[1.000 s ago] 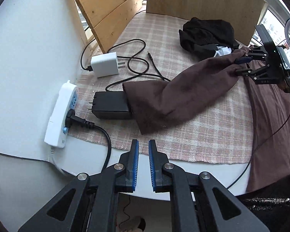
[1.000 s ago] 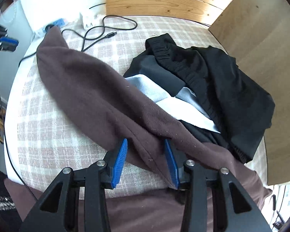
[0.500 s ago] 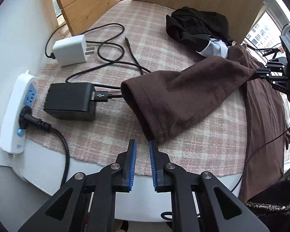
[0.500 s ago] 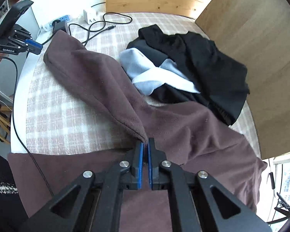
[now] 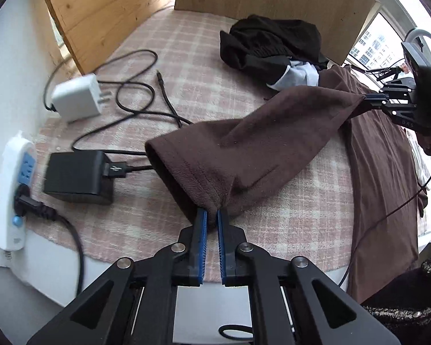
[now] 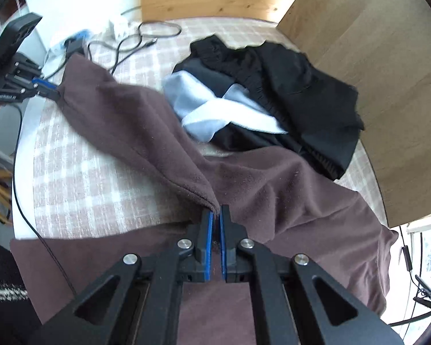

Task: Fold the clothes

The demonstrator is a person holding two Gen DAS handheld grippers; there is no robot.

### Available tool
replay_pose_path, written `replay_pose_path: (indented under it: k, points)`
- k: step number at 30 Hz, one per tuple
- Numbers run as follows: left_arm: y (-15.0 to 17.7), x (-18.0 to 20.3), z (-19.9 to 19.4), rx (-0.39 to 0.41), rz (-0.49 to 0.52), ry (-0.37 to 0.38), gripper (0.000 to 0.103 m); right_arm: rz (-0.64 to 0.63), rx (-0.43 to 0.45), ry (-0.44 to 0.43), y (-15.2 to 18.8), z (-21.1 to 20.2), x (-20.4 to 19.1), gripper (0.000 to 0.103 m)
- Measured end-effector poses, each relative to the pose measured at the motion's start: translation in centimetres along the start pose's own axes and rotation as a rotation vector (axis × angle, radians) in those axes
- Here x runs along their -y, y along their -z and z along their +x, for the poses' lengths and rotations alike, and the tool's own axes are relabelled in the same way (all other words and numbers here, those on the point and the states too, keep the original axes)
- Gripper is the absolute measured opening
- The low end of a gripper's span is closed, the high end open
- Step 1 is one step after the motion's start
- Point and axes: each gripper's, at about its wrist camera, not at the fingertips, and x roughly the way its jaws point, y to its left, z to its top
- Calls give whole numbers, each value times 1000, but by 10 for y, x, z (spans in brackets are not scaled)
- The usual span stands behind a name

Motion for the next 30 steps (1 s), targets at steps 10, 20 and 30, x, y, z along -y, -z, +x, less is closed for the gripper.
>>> replay_pose_path:
  k: [10,20,30]
  points:
    - [78,8,1,-214,-47,-4,7,-108,-115,-61,31,39,-55,5]
    - [24,-4,29,-123,17,-43,36,16,-139,-210,27,29,-27,10]
    - [19,2,6,-80,48,-63,5,262,-48,-237,20,-7,80,29]
